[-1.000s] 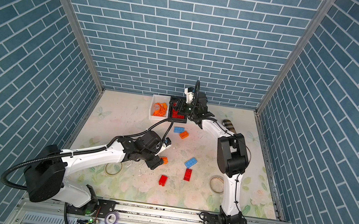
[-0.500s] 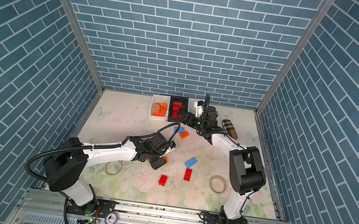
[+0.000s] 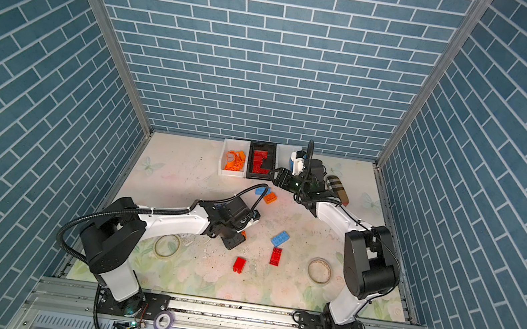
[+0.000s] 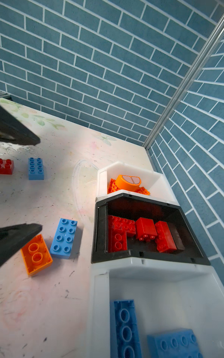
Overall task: Sort the legos into containers by color
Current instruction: Pick up the lego from the center of the table.
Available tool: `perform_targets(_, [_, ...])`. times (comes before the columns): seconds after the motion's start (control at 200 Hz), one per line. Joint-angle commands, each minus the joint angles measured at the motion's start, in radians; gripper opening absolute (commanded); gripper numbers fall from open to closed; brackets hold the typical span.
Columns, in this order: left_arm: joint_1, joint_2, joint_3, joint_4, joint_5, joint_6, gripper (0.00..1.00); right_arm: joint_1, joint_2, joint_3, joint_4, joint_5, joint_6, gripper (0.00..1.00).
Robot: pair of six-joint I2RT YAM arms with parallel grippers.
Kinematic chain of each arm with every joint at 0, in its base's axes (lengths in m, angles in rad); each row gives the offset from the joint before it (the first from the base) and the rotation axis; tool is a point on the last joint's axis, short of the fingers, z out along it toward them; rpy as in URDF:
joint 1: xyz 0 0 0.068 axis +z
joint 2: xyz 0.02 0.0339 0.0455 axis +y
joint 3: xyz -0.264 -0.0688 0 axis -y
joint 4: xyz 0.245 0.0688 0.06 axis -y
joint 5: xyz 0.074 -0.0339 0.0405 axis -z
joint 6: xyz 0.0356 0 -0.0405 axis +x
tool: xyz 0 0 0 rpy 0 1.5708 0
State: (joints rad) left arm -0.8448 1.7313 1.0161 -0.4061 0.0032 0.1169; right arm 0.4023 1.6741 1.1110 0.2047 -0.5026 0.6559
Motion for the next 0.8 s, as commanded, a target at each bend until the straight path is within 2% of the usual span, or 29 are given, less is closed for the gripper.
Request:
perform_targets(0.0, [-0.007,0.017,0.024,-0.025,-0.006,0.012,0.58,-0.011,-0.035,-0.019,-0.031,0.028,-0.044,0.65])
perform_targets(0.23, [-0.006,0.032,0.029,-0.023,0.004,0.009,0.52,-0.015,-0.036,-0.022,-0.039,0.034,-0.043,0.65])
perform_targets(0.615, [-0.006,0.019,0.048,-0.013,0.009,-0.006,0.33,-0.019,-0.061,-0.025,-0.097,0.07,-0.074,0.64])
perform_targets(0.795, [0.013,-0.022,0.042,0.04,-0.017,-0.06,0.25,-0.019,-0.096,-0.024,-0.202,0.103,-0.131,0.64])
